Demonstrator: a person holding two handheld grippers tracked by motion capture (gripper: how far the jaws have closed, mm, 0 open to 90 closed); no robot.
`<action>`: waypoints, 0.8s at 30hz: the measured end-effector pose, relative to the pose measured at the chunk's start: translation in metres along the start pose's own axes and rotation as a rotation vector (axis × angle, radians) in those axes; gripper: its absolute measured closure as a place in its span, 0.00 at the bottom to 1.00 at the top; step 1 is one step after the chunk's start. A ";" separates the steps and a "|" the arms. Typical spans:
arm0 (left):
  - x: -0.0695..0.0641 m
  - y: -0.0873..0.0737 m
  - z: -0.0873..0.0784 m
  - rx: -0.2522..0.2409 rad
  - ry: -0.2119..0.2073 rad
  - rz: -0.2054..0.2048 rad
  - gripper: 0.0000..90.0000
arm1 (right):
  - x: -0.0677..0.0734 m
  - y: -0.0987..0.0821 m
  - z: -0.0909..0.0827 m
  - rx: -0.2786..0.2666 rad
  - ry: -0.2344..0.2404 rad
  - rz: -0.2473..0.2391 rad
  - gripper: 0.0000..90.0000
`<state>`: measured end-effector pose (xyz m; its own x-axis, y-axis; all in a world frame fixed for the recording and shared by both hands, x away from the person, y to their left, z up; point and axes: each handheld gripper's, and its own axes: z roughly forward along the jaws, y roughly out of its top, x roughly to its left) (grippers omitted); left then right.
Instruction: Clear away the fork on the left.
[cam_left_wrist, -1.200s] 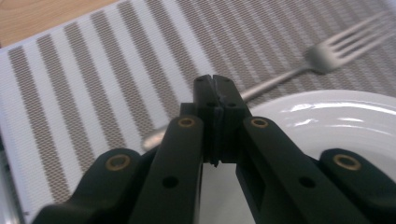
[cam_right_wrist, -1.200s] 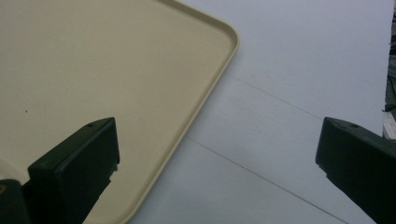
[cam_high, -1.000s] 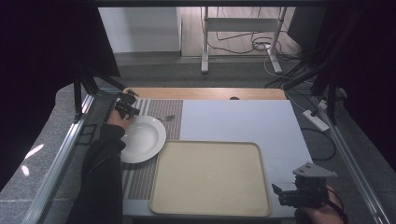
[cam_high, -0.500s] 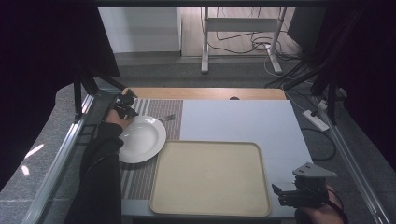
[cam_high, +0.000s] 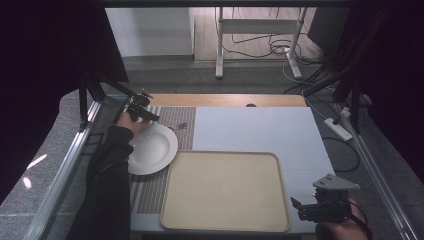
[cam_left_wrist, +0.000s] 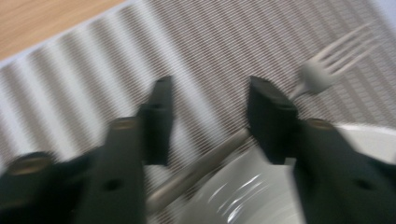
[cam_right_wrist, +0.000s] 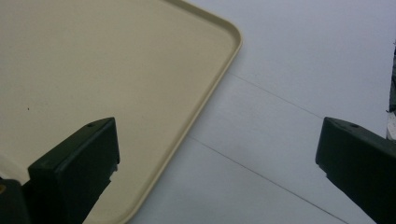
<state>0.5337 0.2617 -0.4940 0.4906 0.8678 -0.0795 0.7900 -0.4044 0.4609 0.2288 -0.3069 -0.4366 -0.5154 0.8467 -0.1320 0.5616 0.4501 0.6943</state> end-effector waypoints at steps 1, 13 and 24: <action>-0.004 0.003 0.003 0.009 -0.006 0.005 0.39 | 0.000 0.000 0.000 -0.001 0.000 0.000 0.00; -0.032 0.019 0.045 0.146 0.015 0.078 0.01 | 0.000 0.000 0.000 -0.001 0.005 -0.003 0.00; -0.001 0.007 0.030 0.089 0.002 0.078 0.56 | 0.000 -0.001 0.000 0.000 0.007 -0.016 0.00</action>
<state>0.5495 0.2491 -0.5173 0.5511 0.8332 -0.0443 0.7788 -0.4946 0.3857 0.2283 -0.3070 -0.4369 -0.5289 0.8375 -0.1375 0.5535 0.4632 0.6922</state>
